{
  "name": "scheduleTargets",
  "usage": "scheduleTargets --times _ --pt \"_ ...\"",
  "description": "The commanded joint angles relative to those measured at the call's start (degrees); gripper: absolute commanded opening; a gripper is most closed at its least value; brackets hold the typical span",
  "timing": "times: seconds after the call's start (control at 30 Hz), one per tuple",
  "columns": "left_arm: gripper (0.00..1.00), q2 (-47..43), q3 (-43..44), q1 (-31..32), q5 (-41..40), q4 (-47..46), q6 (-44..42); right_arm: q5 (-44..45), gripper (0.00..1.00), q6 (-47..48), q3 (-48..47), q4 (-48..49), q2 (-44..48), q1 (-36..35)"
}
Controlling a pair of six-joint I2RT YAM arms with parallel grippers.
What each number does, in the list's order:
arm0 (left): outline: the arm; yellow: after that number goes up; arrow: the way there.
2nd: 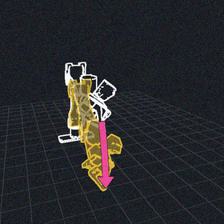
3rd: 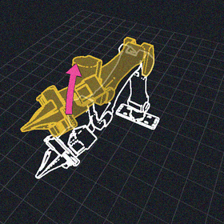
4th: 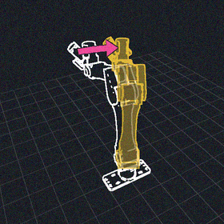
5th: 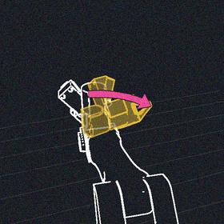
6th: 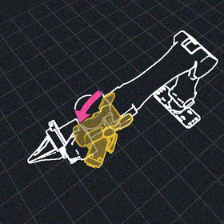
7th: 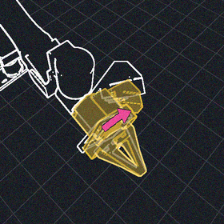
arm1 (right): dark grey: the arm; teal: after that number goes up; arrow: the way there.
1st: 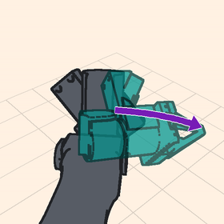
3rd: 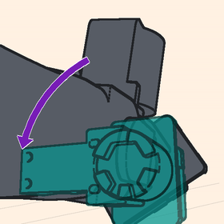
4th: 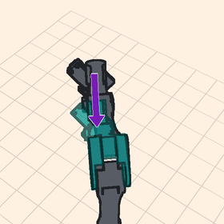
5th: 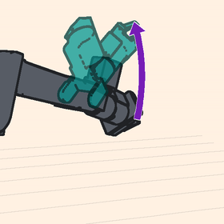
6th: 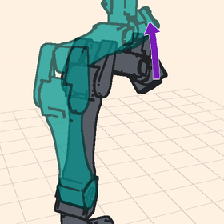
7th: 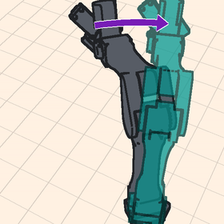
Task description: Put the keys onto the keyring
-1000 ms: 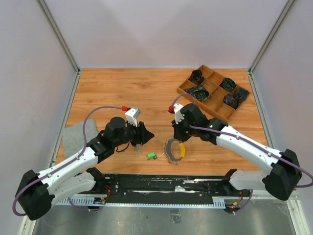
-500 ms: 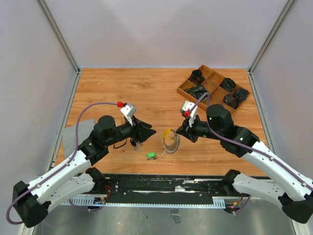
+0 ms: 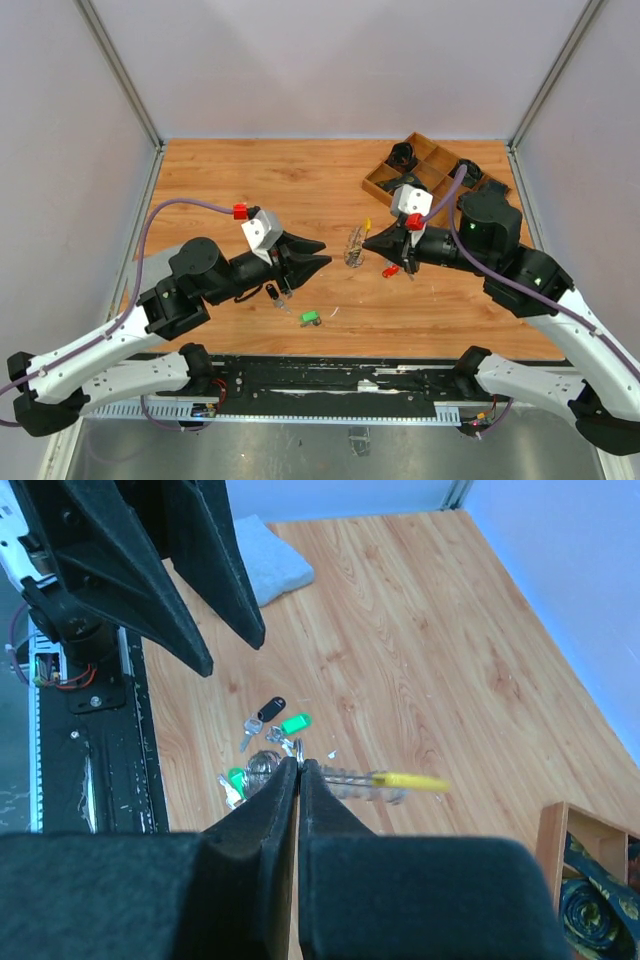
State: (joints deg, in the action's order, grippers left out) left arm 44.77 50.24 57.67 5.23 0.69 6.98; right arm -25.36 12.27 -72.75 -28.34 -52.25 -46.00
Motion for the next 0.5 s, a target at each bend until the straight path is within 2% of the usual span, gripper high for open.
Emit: scheduleTargets --times 0.0,0.2,0.47 --pt "0.36 1.5 4.1 3.3 -9.0 1.3 -6.4 -3.1 0.0 -0.1 -3.7 -1.2 0.6 0.0" --pt "0.36 3.8 5.9 3.4 -7.7 -0.5 -7.0 -4.4 0.0 -1.4 -5.8 -1.3 0.7 0.0" --pt "0.37 4.1 4.8 3.4 -2.0 -6.4 -2.8 -4.0 0.0 -2.8 -6.1 -1.2 1.5 0.0"
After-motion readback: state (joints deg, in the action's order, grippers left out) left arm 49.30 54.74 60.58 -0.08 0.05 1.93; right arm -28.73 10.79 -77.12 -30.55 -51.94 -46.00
